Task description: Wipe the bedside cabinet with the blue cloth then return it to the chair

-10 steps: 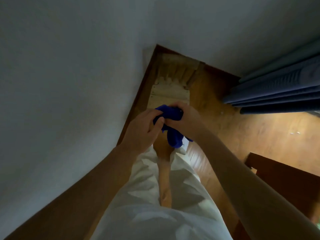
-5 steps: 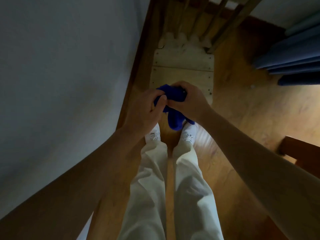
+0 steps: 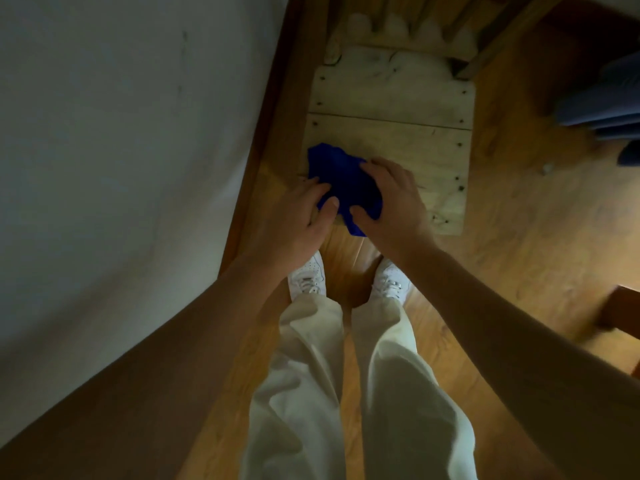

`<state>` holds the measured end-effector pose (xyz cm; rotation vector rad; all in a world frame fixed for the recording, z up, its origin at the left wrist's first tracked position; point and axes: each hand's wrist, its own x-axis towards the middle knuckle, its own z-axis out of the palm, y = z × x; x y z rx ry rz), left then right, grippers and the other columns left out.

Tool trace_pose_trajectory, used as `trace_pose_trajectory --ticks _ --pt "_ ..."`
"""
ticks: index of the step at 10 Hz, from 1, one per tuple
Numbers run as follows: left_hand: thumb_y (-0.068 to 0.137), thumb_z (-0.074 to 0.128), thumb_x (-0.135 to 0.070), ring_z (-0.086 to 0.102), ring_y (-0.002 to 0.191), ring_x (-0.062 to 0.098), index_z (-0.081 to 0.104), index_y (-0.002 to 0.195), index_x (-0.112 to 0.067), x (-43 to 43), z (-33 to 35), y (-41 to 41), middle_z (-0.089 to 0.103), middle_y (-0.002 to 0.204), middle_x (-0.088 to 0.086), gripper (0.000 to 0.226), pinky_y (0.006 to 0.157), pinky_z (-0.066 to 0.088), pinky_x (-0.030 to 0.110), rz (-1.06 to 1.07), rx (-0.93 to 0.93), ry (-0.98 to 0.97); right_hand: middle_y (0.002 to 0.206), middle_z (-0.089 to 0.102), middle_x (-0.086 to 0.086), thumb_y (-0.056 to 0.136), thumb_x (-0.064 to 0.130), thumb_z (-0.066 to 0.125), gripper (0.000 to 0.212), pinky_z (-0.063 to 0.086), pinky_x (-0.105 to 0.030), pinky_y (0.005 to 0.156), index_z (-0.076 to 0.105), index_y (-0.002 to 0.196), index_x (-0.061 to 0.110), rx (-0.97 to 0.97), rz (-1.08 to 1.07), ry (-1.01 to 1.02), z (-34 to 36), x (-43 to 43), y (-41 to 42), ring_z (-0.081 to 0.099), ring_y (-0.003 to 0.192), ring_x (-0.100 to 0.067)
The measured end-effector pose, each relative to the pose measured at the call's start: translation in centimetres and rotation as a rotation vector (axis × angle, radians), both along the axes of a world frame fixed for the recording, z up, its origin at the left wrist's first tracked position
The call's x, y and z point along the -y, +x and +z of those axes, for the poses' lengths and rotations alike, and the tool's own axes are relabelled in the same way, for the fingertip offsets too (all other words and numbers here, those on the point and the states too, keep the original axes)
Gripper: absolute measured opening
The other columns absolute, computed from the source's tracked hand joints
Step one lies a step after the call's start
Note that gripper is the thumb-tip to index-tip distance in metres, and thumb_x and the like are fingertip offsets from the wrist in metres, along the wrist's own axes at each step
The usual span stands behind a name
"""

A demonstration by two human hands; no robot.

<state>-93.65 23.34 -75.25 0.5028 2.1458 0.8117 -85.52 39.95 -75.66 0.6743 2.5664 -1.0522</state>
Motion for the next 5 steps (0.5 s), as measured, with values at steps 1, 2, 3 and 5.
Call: trace_pose_trajectory --ticks 1,2,3,5 --pt "0.106 0.036 -0.04 0.048 0.131 0.016 0.05 0.141 -0.015 0.0 0.0 -0.2 0.048 0.148 0.004 0.046 0.104 0.04 0.027 -0.032 0.048 -0.032 0.147 0.053 -0.008 0.089 0.02 0.068 0.055 0.044 -0.039 0.109 0.057 0.142 0.011 -0.021 -0.004 0.036 0.5 0.5 1.7 0.047 0.134 -0.028" --pt "0.105 0.034 -0.044 0.047 0.132 0.018 0.048 0.143 -0.017 0.2 0.4 -0.9 0.044 0.152 0.003 0.049 0.107 0.043 0.037 -0.118 0.05 -0.083 0.158 0.041 -0.006 0.095 0.022 0.061 0.059 0.046 -0.044 0.108 0.045 0.152 0.014 0.117 0.076 0.007 0.1 0.8 1.9 0.042 0.14 -0.029" --pt "0.106 0.036 -0.039 0.05 0.128 0.022 0.051 0.141 -0.014 0.3 2.1 -1.6 0.05 0.145 0.006 0.045 0.097 0.038 0.028 -0.198 -0.002 -0.144 0.166 0.027 -0.003 0.099 0.029 0.056 0.066 0.045 -0.046 0.109 0.03 0.159 0.018 0.233 0.161 0.002 0.5 0.4 1.1 0.036 0.145 -0.029" --pt "0.097 0.023 -0.047 0.061 0.094 0.025 0.065 0.112 -0.011 1.1 9.6 -2.1 0.067 0.109 0.007 0.057 0.075 0.043 0.034 -0.33 -0.314 -0.222 0.155 0.044 -0.01 0.102 0.033 0.05 0.057 0.043 -0.045 0.11 0.038 0.153 0.012 0.267 0.081 0.016 6.9 -0.8 -0.2 0.043 0.139 -0.03"
